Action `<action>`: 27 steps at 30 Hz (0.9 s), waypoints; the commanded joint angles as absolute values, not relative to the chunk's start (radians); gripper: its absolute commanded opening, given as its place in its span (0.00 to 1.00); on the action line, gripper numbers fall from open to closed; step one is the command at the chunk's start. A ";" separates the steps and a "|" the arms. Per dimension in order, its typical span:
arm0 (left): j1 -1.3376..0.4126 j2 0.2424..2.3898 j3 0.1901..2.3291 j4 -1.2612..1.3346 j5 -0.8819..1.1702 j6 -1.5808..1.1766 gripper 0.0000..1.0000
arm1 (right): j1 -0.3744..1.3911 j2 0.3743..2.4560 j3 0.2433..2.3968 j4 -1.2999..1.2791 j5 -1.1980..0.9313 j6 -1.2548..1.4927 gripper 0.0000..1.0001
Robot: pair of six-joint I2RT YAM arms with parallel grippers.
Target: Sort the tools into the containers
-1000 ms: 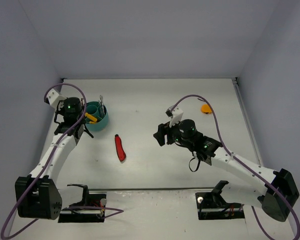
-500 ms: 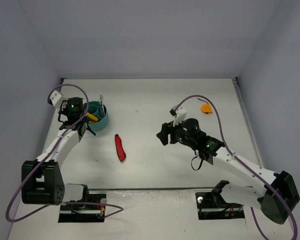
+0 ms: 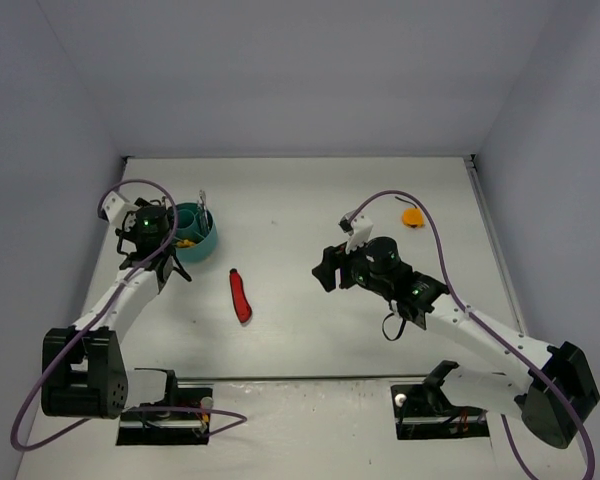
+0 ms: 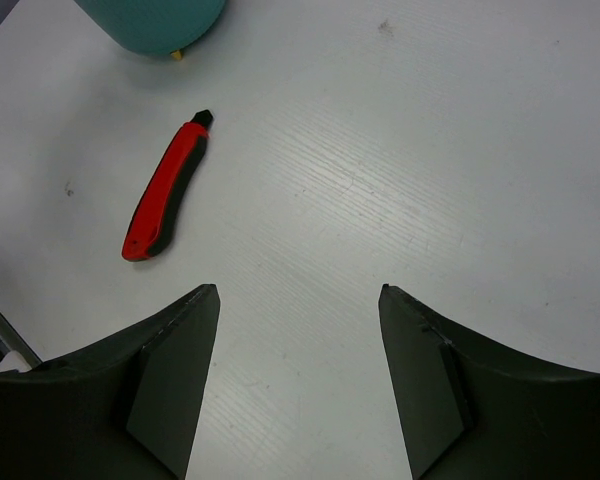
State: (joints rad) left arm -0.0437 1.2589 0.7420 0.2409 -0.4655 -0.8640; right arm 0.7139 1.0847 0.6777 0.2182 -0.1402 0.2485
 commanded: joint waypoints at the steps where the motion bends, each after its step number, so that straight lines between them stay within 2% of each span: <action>1: -0.035 1.121 0.786 0.227 -0.378 -0.797 0.56 | 0.714 1.088 0.682 0.272 -0.156 0.262 0.63; 5: -0.042 1.056 0.925 -0.032 -0.318 -0.722 0.59 | 0.715 1.097 0.682 0.273 -0.155 0.263 0.63; 6: -0.053 1.050 0.986 -0.182 -0.285 -0.691 0.59 | 0.716 1.101 0.681 0.272 -0.153 0.266 0.63; 12: -0.195 1.110 1.203 -0.611 -0.146 -0.606 0.59 | 0.718 1.110 0.666 0.267 -0.140 0.274 0.63; 16: -0.342 1.227 1.226 -0.710 -0.007 -0.632 0.59 | 0.718 1.108 0.657 0.261 -0.135 0.284 0.63; 19: -0.406 1.319 1.230 -0.734 0.000 -0.635 0.59 | 0.718 1.100 0.652 0.258 -0.136 0.288 0.63; 27: -0.422 1.638 1.289 -0.753 0.113 -0.637 0.64 | 0.723 1.063 0.619 0.241 -0.147 0.287 0.63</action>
State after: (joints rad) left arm -0.4298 1.5901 1.2174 -0.7095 0.0464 -0.6510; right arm 0.7151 1.0997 0.6264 0.2083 -0.1463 0.2844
